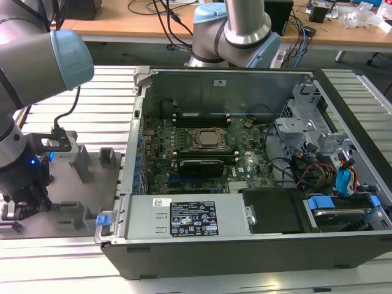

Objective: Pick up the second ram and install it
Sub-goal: 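Pick up the second ram and move it above second insertion slot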

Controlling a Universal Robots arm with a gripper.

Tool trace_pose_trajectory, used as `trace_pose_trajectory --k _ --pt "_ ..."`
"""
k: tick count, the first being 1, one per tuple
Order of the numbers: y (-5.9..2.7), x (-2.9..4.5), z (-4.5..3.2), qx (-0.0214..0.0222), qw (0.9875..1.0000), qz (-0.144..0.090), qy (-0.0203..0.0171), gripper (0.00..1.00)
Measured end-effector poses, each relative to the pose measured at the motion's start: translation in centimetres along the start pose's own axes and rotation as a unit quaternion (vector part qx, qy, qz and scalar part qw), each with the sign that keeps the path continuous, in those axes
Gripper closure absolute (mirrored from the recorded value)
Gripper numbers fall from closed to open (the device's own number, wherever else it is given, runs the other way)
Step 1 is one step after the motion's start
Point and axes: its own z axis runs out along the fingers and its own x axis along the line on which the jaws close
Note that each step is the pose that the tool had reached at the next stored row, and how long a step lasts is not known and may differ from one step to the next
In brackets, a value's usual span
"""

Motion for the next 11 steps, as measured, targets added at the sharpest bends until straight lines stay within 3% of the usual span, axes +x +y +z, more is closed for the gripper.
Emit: trace_pose_trajectory --k 11 --pt "-0.01 -0.01 -0.04 0.0002 1.0000 0.000 -0.0002 0.86"
